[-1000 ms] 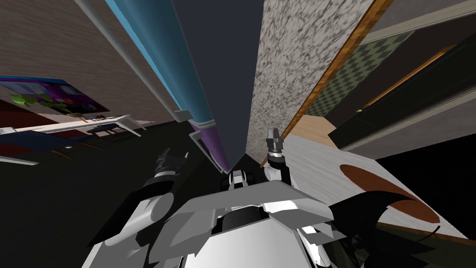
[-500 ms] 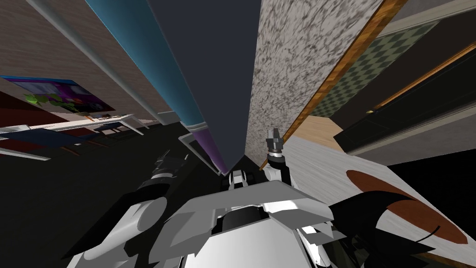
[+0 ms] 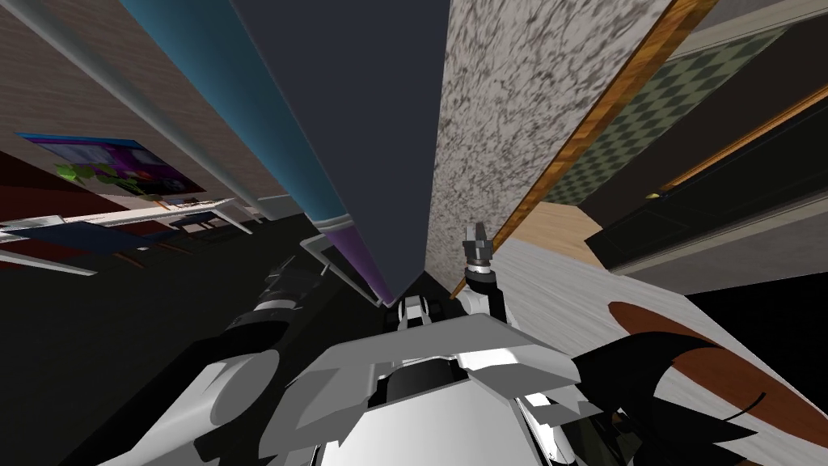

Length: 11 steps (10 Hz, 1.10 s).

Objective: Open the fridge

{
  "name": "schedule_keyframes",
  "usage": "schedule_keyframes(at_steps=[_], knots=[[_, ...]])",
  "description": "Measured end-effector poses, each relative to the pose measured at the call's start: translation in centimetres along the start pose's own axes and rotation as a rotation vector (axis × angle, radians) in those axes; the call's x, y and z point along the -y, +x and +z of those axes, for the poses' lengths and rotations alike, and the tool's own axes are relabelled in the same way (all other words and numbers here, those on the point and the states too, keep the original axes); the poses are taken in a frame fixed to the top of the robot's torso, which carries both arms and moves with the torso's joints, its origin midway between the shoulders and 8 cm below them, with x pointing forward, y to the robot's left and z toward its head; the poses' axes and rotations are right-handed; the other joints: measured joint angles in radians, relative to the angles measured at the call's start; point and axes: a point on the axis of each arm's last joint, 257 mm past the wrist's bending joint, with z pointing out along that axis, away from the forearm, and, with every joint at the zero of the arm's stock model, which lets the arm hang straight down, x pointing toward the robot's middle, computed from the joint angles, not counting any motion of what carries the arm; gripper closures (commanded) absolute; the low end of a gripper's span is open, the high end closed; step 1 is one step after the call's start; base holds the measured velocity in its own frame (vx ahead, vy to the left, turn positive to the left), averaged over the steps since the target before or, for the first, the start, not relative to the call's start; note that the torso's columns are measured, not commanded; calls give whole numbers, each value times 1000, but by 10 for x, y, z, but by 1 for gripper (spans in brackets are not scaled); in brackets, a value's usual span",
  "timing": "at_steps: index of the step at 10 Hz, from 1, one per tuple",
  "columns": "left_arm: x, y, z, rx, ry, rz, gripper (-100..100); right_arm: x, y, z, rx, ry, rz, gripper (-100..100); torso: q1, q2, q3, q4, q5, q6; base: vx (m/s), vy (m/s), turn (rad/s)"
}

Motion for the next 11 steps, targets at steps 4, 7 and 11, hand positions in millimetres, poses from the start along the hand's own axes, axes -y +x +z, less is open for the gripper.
schedule_keyframes(at_steps=[4,7,11], knots=[[15,20,-3,-38,11,16,-100,0,0,0,0,0,0,0,0,-5,-2,-1,0,0,46,-11,-3],[20,7,-5,-11,27,19,100,0,0,0,0,0,0,0,8,-2,-1,-3,1,2,-52,97,-176],[35,-30,-18,60,68,11,100,0,0,0,0,0,0,0,11,-13,-9,-4,1,0,-102,135,-185]])
